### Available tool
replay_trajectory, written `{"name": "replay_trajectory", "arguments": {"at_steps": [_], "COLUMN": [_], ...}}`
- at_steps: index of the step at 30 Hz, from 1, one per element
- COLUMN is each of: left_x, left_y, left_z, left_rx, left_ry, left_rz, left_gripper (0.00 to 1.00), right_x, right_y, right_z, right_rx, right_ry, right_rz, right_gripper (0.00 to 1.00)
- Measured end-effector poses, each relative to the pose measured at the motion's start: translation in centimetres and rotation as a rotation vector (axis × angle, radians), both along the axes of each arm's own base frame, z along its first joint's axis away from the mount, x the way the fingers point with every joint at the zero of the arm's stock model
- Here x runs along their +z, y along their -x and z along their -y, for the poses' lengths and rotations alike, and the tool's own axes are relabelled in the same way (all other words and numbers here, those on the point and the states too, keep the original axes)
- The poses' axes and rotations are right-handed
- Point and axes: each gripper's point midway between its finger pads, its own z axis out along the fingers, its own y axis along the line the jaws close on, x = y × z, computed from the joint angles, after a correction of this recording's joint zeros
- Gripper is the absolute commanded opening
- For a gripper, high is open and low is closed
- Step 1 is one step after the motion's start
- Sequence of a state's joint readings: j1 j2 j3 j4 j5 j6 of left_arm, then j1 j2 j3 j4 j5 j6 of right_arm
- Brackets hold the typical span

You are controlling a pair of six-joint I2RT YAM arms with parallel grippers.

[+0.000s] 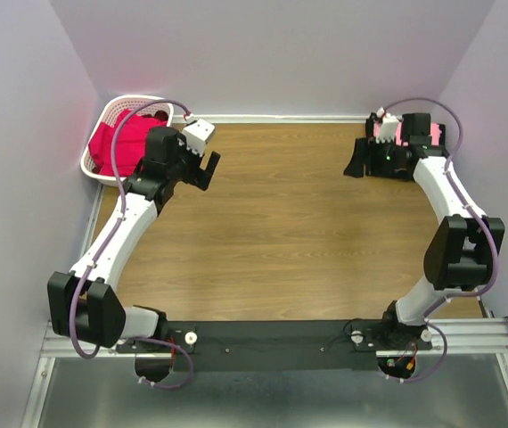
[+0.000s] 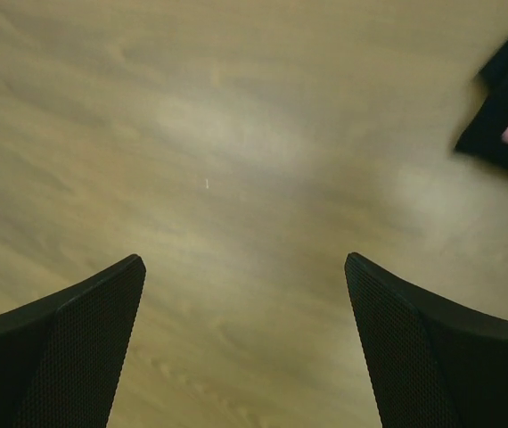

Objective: Fold and stack the t-shirts
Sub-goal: Reset both grippers

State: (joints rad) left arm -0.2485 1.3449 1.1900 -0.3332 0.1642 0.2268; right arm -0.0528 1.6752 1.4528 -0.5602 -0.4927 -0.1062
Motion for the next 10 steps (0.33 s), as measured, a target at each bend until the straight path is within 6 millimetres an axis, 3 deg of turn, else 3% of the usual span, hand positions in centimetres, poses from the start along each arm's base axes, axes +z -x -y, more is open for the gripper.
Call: {"name": "replay_trajectory", "arguments": {"at_steps": [1, 5, 7, 10], "left_x": [-0.2, -0.5, -0.1, 0.3], "left_y": [0.2, 1.9, 2.6, 3.0], "left_z": [-0.3, -1.5, -2.2, -3.9], "left_rx": [0.009, 0.036, 0.049, 0.088], "left_ry": [-0.009, -0.04, -0.042, -0.039], "left_rz": [-0.001, 0.012, 0.029, 0.048], "left_gripper": [0.98, 0.98, 0.98, 0.98], "right_x": [-1.9, -5.8, -6.1, -5.0], "right_y": [1.3, 5.3, 6.8, 7.9], "right_z": [-0.3, -0.3, -0.2, -0.3], "right_rx": [0.007, 0.007, 0.01, 0.018], "right_ry": [-0.006, -0.007, -0.002, 0.006], "right_rz": [-0.058, -0.179, -0.192, -0.151], "right_gripper": [1.0, 1.0, 1.0, 1.0]}}
